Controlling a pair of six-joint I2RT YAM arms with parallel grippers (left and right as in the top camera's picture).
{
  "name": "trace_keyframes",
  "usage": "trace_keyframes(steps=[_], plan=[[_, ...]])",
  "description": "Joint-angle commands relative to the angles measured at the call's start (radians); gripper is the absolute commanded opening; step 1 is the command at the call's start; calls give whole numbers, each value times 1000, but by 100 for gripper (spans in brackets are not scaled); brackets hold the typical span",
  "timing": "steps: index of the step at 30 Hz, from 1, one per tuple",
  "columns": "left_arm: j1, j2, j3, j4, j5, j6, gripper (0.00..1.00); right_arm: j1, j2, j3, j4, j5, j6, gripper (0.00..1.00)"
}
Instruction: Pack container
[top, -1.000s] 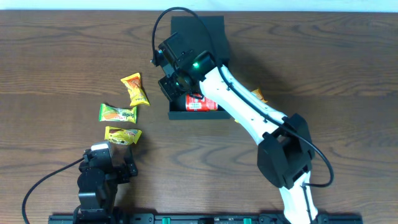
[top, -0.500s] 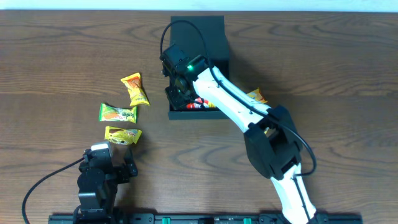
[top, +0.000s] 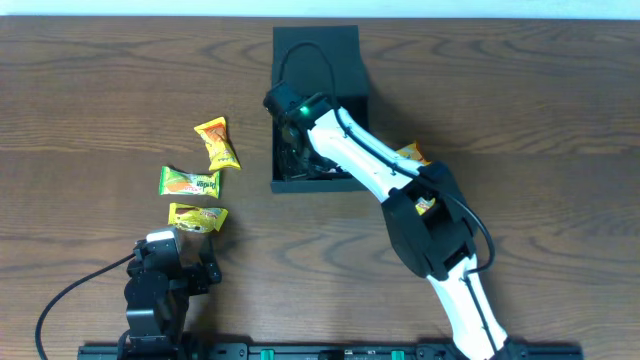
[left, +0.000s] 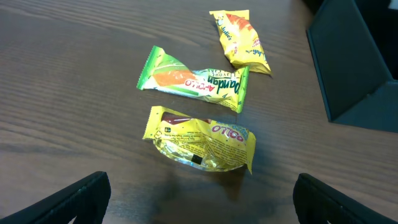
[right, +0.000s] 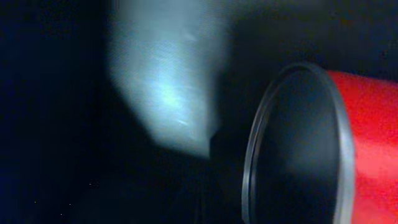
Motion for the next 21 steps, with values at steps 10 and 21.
trace_keyframes(steps=[10,21], plan=[[-3,-5,-6,-4,-8,4,95,-9,17,-7,-42,5,108,1],[-3,-5,-6,-4,-8,4,95,-27,-116,21,123,-23,-54,1]])
